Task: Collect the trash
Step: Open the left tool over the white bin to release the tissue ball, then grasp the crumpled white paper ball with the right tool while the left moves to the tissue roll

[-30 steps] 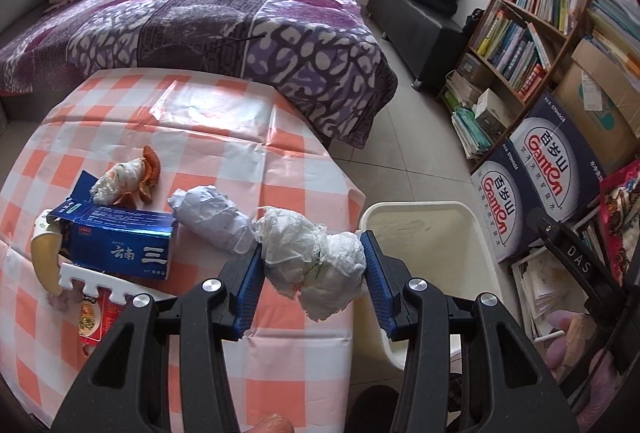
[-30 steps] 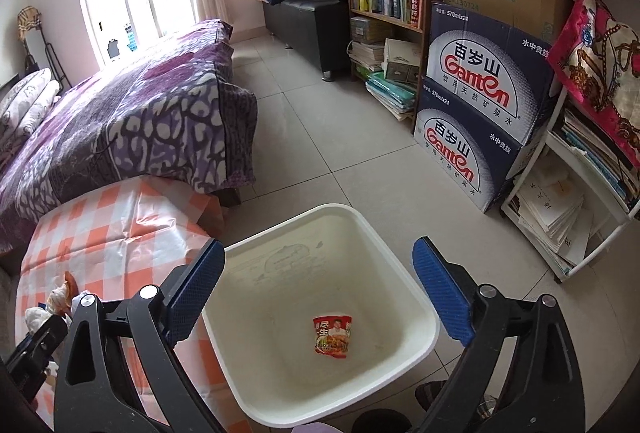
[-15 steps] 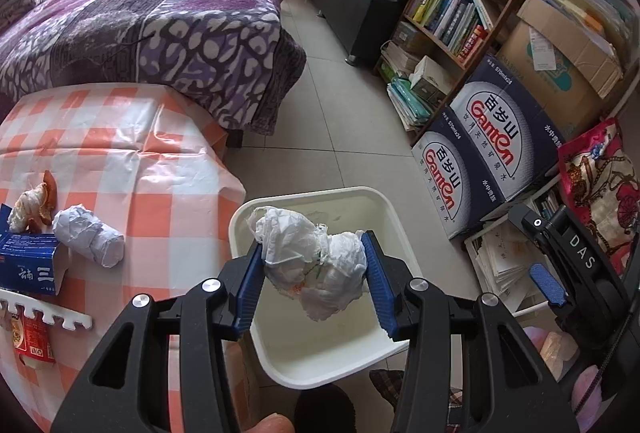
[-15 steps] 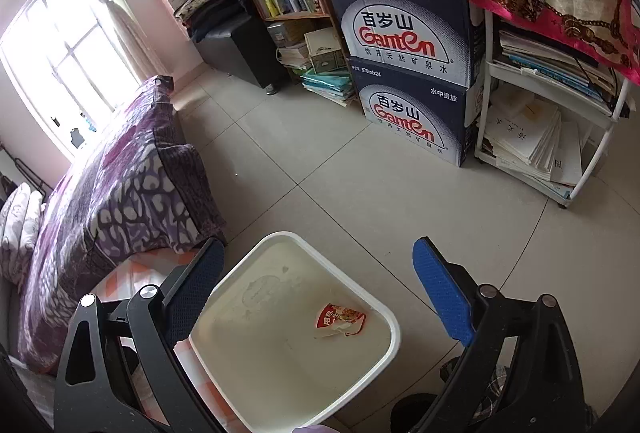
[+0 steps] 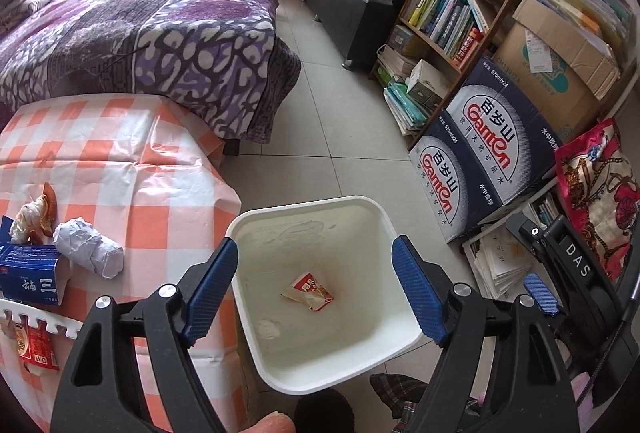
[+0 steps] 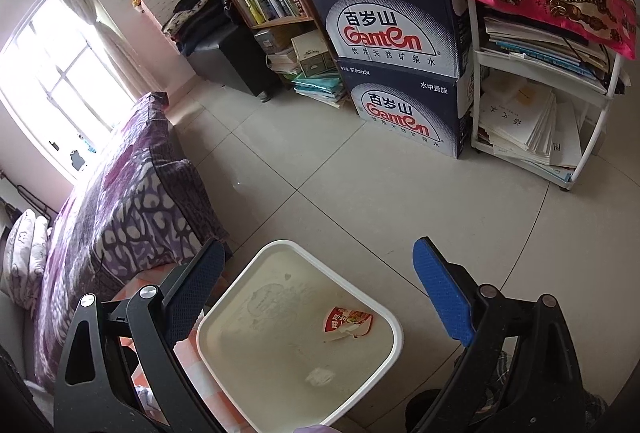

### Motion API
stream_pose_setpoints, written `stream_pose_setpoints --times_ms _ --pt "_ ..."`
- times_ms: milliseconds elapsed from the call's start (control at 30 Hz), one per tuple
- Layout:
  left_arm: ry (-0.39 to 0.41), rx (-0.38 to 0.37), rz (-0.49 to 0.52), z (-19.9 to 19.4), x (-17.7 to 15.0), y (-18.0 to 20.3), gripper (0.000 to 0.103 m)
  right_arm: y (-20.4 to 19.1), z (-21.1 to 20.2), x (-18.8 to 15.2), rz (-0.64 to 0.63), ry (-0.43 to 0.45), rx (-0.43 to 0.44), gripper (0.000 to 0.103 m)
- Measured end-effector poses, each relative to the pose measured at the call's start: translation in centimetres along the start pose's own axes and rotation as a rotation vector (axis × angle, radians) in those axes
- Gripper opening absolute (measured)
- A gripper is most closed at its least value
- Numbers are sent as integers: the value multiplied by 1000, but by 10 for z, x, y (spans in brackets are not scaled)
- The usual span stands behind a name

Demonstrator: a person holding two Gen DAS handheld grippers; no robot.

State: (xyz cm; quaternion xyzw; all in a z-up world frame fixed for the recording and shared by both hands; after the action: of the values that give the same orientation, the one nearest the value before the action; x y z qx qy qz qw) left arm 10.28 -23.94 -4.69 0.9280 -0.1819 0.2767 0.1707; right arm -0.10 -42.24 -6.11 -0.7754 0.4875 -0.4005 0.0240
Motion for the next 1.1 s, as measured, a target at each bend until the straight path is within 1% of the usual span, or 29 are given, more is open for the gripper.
stream_pose_setpoints --times_ms 200,300,567,767,933,1100 --pt "32 107 30 -9 -8 -41 82 -38 4 -23 -129 -20 18 94" --pt "33 154 19 -13 -13 -69 84 -61 8 -40 -210 -37 30 95" --pt "28 270 -21 -27 -26 -150 85 -117 18 -89 -419 -90 47 95" --pt "10 333 -91 -37 -36 -211 86 -147 27 -123 -540 -131 57 95" --pt "-17 395 -124 -48 -42 -256 86 -181 36 -156 -673 -179 71 95" --pt "-18 385 -247 -67 -45 -302 86 -211 47 -192 -769 -276 110 95"
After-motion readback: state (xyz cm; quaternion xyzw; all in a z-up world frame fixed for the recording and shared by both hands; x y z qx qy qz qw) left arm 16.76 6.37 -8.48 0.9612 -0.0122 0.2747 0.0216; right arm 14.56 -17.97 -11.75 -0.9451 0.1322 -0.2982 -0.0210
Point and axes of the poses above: each gripper's, at about its wrist camera, not at the fingertips, and z roughly the way its jaws point, y to its right, x to its top, the point moved 10 cm from there along z, roughly the way its jaws point, and after that the axes turned 4 degrees about x, right-handed, at the moved point
